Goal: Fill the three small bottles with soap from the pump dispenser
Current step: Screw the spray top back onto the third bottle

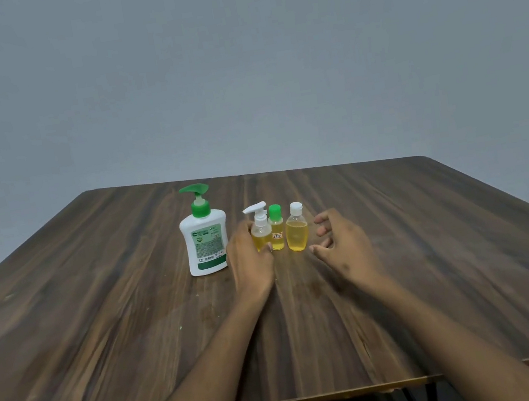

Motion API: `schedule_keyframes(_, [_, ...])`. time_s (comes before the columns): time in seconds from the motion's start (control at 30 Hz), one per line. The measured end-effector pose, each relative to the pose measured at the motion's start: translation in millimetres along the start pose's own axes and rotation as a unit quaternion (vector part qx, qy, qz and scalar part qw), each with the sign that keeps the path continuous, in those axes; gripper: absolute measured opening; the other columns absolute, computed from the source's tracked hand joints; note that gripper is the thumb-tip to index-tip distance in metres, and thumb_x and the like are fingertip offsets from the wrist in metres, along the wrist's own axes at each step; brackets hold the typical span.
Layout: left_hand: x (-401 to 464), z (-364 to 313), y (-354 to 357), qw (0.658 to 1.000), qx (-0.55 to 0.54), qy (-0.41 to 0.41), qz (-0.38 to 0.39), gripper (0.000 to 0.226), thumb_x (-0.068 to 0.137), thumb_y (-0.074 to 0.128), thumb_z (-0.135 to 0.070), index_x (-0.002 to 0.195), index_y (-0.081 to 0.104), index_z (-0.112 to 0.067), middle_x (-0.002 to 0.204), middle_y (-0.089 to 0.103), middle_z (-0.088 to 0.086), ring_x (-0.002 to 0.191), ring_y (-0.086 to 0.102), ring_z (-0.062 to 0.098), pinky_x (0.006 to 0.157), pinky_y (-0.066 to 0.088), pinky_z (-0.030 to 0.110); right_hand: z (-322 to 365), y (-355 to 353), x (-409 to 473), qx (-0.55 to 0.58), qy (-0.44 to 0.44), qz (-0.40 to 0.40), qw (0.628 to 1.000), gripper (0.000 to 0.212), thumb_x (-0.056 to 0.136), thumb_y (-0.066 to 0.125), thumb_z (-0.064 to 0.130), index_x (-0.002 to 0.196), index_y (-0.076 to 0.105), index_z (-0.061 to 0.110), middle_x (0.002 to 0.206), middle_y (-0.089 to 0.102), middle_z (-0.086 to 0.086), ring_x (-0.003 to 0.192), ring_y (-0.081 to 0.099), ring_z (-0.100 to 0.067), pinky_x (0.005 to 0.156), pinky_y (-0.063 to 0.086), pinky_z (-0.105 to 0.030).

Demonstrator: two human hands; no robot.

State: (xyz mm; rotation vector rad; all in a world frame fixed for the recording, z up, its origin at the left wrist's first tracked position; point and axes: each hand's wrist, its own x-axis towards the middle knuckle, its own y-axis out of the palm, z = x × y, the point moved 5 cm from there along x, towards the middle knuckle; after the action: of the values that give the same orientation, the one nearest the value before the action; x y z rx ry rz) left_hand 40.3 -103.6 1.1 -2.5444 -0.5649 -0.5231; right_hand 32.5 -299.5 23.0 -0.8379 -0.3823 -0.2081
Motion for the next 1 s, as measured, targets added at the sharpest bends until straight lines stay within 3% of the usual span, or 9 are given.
schedule_keyframes(0.1, [6, 6, 5, 1.000, 0.006, -0.011, -0.016, 0.032, 0.087, 0.079, 0.004, 0.115, 0.068, -0.005, 0.113, 0.074, 0.010, 0.107, 0.067, 0.029, 0.087, 0.048, 0.035, -6, 17, 11, 0.017, 0.010, -0.003, 1.000, 0.050, 0.078, 0.083, 0.021, 0.122, 0.057, 0.024, 0.103, 0.064, 0.009, 0.082, 0.060, -0.006, 0.081, 0.057, -0.032])
schedule_keyframes(0.33, [17, 13, 11, 1.000, 0.010, -0.020, 0.004, 0.024, 0.090, 0.070, 0.010, 0.110, 0.067, -0.004, 0.108, 0.073, 0.010, 0.102, 0.065, 0.028, 0.080, 0.040, 0.031, -15, 38, 29, 0.062, 0.006, -0.009, 0.998, 0.042, 0.080, 0.082, 0.021, 0.118, 0.063, 0.025, 0.099, 0.068, 0.010, 0.084, 0.061, -0.002, 0.075, 0.049, -0.023])
schedule_keyframes(0.6, [22, 15, 17, 0.999, 0.007, 0.000, 0.047, 0.037, 0.096, 0.068, 0.005, 0.131, 0.064, -0.007, 0.123, 0.070, 0.004, 0.107, 0.058, 0.012, 0.084, 0.036, 0.015, -23, 43, 38, 0.078, -0.034, 0.022, 0.996, 0.030, 0.087, 0.075, 0.023, 0.116, 0.068, 0.023, 0.104, 0.069, 0.012, 0.092, 0.062, 0.002, 0.076, 0.050, -0.016])
schedule_keyframes(0.8, [17, 18, 19, 0.998, 0.025, -0.006, 0.053, 0.037, 0.093, 0.066, 0.008, 0.126, 0.062, -0.007, 0.121, 0.072, 0.004, 0.109, 0.065, 0.017, 0.084, 0.040, 0.018, -27, 45, 36, 0.098, -0.030, 0.030, 0.994, 0.032, 0.085, 0.078, 0.024, 0.115, 0.067, 0.024, 0.103, 0.069, 0.013, 0.091, 0.063, 0.003, 0.077, 0.051, -0.015])
schedule_keyframes(0.93, [-11, 15, 12, 0.996, 0.051, -0.012, 0.066, 0.065, 0.090, 0.064, 0.006, 0.152, 0.046, -0.003, 0.147, 0.063, 0.012, 0.127, 0.064, 0.035, 0.108, 0.053, 0.048, -30, 43, 35, 0.131, -0.024, 0.023, 0.991, 0.042, 0.079, 0.082, 0.019, 0.117, 0.066, 0.024, 0.103, 0.071, 0.015, 0.093, 0.064, 0.007, 0.076, 0.048, -0.003])
schedule_keyframes(0.97, [-23, 10, 7, 0.997, 0.046, -0.009, 0.066, 0.071, 0.091, 0.065, 0.004, 0.157, 0.042, -0.005, 0.151, 0.060, 0.007, 0.125, 0.066, 0.033, 0.109, 0.054, 0.044, -30, 42, 35, 0.139, -0.025, 0.019, 0.990, 0.043, 0.077, 0.082, 0.017, 0.117, 0.066, 0.023, 0.103, 0.072, 0.015, 0.093, 0.065, 0.007, 0.076, 0.048, -0.003])
schedule_keyframes(1.0, [-35, 3, -1, 0.998, 0.034, -0.004, 0.057, 0.073, 0.092, 0.067, 0.004, 0.160, 0.043, -0.008, 0.150, 0.060, -0.001, 0.117, 0.069, 0.025, 0.105, 0.054, 0.032, -30, 42, 35, 0.144, -0.027, 0.013, 0.989, 0.044, 0.076, 0.082, 0.015, 0.117, 0.066, 0.022, 0.103, 0.072, 0.014, 0.093, 0.065, 0.005, 0.077, 0.049, -0.004])
